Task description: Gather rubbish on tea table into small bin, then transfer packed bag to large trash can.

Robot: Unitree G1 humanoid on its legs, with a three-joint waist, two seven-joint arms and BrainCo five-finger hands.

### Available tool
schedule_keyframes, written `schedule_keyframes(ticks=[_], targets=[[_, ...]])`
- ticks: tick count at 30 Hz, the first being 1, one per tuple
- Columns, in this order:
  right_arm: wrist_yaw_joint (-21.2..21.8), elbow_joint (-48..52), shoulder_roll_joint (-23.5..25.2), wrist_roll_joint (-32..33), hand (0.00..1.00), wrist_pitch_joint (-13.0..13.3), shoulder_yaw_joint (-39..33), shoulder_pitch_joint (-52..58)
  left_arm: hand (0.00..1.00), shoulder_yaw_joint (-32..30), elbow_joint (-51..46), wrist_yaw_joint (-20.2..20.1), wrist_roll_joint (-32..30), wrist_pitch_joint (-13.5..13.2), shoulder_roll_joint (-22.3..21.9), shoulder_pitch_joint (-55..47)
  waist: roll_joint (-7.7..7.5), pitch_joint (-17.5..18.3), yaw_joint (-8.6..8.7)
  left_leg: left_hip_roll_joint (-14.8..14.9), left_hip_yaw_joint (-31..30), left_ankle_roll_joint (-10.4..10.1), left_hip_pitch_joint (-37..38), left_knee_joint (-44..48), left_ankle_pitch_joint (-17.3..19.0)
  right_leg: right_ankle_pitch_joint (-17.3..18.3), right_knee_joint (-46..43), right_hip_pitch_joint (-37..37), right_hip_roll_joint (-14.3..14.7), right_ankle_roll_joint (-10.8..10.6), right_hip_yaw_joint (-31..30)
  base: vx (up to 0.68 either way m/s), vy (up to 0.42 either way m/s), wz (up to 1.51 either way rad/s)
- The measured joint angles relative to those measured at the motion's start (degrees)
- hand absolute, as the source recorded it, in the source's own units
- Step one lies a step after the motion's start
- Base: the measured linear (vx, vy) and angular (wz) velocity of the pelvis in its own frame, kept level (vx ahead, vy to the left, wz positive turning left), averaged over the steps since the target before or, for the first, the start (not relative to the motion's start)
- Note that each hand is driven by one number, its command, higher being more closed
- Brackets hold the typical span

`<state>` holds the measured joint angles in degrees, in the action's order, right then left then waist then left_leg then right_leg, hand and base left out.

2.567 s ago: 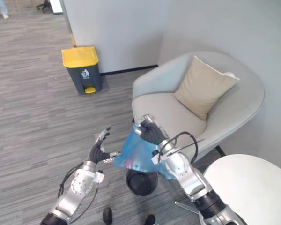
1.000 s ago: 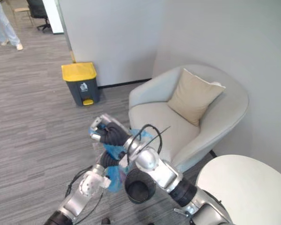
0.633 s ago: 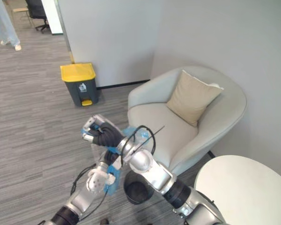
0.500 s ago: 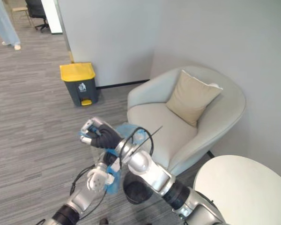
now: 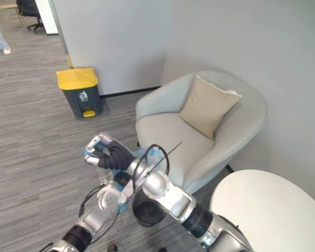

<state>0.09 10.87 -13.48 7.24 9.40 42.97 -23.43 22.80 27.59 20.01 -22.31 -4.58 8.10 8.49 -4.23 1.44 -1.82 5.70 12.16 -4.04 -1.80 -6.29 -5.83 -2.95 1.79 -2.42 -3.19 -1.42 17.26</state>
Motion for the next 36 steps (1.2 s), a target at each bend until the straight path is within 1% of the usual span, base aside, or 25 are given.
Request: schedule_keyframes(ticks=[2,3,5,8,9,10,14,17,19,20,21,23,26,27,29,30,33,34,36], targets=[[0.1,0.0,0.0,-0.1,1.00,0.2,0.0,0.6,1.00,-0.5,0.1,-0.1,0.1,0.0,-0.1,-0.2,0.05,-0.1,0.09,0.0,-0.1,0.0,0.0,0.0,0.0,0.0,0.0,0.0,0.0,0.0,0.0,0.03,0.005,0.00],[0.1,0.0,0.0,-0.6,0.00,0.5,0.0,1.2,1.00,-0.8,0.1,-0.2,0.2,0.0,0.0,-0.2,0.09,-0.2,0.18,0.0,-0.1,0.0,0.0,0.0,0.0,0.0,0.0,0.0,0.0,0.0,0.0,0.04,0.005,0.00],[0.2,0.0,0.0,-0.9,0.00,1.2,-0.1,2.4,1.00,-1.1,0.1,-0.2,0.8,0.0,0.0,-0.3,0.22,-0.3,0.26,0.0,-0.1,0.0,0.0,0.0,0.0,0.1,0.0,0.0,0.0,0.0,0.0,0.04,0.006,0.01],[0.5,-0.1,-0.2,-4.9,0.00,2.5,-0.5,5.1,1.00,-1.5,0.1,-0.4,2.3,0.0,0.0,-1.2,0.33,-0.4,0.59,0.1,-0.2,0.0,0.0,0.0,0.0,0.1,0.0,0.0,0.0,0.0,0.0,0.02,0.004,0.00],[0.6,-0.2,-0.2,-5.4,0.00,2.8,-0.7,5.5,1.00,-1.6,0.1,-0.4,2.3,0.0,0.0,-1.5,0.34,-0.4,0.71,0.1,-0.2,0.0,0.0,0.0,0.0,0.1,0.0,0.0,0.0,0.0,0.0,0.04,0.006,0.01],[0.6,-0.7,-0.3,-7.6,0.00,3.1,-1.9,6.9,1.00,-1.6,-0.3,-0.6,2.4,0.0,0.0,-2.1,0.35,-0.6,0.89,0.2,-0.2,0.0,0.0,0.0,0.1,0.2,0.0,0.0,0.0,-0.1,0.0,0.00,0.000,0.00],[0.3,-1.1,-2.1,-11.6,0.00,3.4,-3.2,8.7,1.00,-1.7,-4.4,-1.4,3.9,-0.1,0.1,-3.2,0.19,-1.6,1.04,0.3,-0.3,-0.1,0.0,0.0,0.1,0.8,-0.2,0.0,0.0,-0.5,0.0,0.00,0.000,0.00],[-0.1,-4.0,-3.2,-14.3,0.00,3.6,-3.7,9.0,1.00,-1.7,-6.2,-1.5,4.5,-0.2,0.1,-3.2,0.20,-1.7,1.08,0.3,-0.3,-0.1,0.0,0.0,0.1,0.9,-0.2,0.0,0.0,-0.5,0.0,0.00,0.000,0.00],[-0.3,-5.4,-4.5,-16.6,0.00,3.6,-4.3,9.0,1.00,-1.7,-7.1,-1.5,4.6,-0.2,0.1,-3.3,0.22,-1.7,1.08,0.3,-0.3,-0.1,0.0,0.0,0.1,0.9,-0.2,0.0,0.0,-0.4,0.0,0.00,0.000,0.00],[-0.6,-5.8,-6.1,-18.9,0.00,3.6,-4.4,9.0,1.00,-2.0,-8.4,-1.7,4.7,-0.2,0.1,-3.8,0.22,-1.7,1.08,0.3,-0.4,-0.1,0.0,0.0,0.1,0.7,-0.2,0.0,0.0,-0.1,0.1,0.00,0.000,0.00],[-0.9,-5.9,-6.6,-19.4,0.00,3.7,-4.5,9.1,1.00,-2.2,-8.9,-1.7,4.9,-0.3,0.1,-4.1,0.22,-1.7,1.08,0.3,-0.4,-0.1,0.0,0.0,0.1,0.7,-0.2,0.0,0.0,-0.1,0.1,0.00,0.000,0.00],[-1.4,-7.7,-9.4,-23.1,0.00,4.2,-4.6,9.2,1.00,-3.3,-10.5,-1.8,5.7,-1.4,0.1,-5.3,0.24,-1.7,1.08,0.3,-0.5,-0.1,-0.1,0.0,0.1,0.7,-0.2,0.0,0.0,-0.1,0.1,0.00,0.000,0.02],[-2.0,-9.5,-12.2,-26.6,0.00,4.3,-4.9,10.4,1.00,-3.9,-11.5,-2.6,6.7,-1.8,0.3,-5.9,0.44,-1.9,1.06,0.3,-0.8,0.0,-0.1,0.0,0.1,0.7,-0.2,0.2,0.0,-0.2,0.2,0.00,0.000,0.05],[-2.4,-9.6,-13.0,-28.5,0.00,4.3,-5.6,11.4,1.00,-4.0,-12.0,-3.0,6.8,-2.1,0.3,-6.5,0.55,-2.0,1.03,0.2,-0.9,0.0,-0.1,0.0,0.2,0.7,-0.2,0.2,0.0,-0.2,0.3,0.00,0.000,0.00],[-2.6,-9.6,-13.7,-30.0,0.00,4.3,-7.1,12.5,1.00,-4.2,-12.5,-3.3,6.8,-2.4,0.2,-7.3,0.63,-2.0,0.98,0.2,-0.9,0.0,-0.1,0.0,0.2,0.8,-0.2,0.2,0.0,-0.3,0.3,0.00,0.000,0.00],[-3.0,-9.6,-14.3,-31.4,0.00,4.3,-9.0,13.7,1.00,-4.4,-12.5,-3.9,7.0,-2.4,0.2,-7.9,0.66,-2.0,0.98,0.2,-1.0,0.1,-0.1,0.0,0.2,0.8,-0.2,0.2,0.0,-0.4,0.4,0.00,0.000,0.00],[-3.7,-9.5,-14.5,-32.1,0.00,4.5,-11.6,15.4,1.00,-5.1,-12.5,-4.1,7.3,-2.4,0.2,-8.9,0.76,-2.1,1.07,0.2,-1.1,0.1,-0.1,0.0,0.2,1.1,-0.2,0.3,-0.1,-0.7,0.5,0.01,0.001,0.04],[-5.3,-9.5,-13.2,-32.3,0.00,4.5,-18.2,21.9,1.00,-7.0,-12.6,-4.5,7.8,-2.4,0.2,-11.1,0.93,-2.2,1.08,0.1,-1.7,0.1,-0.2,0.0,0.3,1.7,-0.5,0.5,-0.2,-0.5,1.0,0.05,0.005,0.12],[-6.1,-9.5,-12.2,-32.3,0.00,4.1,-20.6,23.7,1.00,-8.1,-12.6,-4.5,7.8,-2.4,0.2,-12.3,1.18,-2.4,1.13,0.1,-1.7,0.0,-0.2,0.0,0.3,1.7,-0.5,0.5,-0.2,-0.5,1.0,0.05,0.005,0.05]])
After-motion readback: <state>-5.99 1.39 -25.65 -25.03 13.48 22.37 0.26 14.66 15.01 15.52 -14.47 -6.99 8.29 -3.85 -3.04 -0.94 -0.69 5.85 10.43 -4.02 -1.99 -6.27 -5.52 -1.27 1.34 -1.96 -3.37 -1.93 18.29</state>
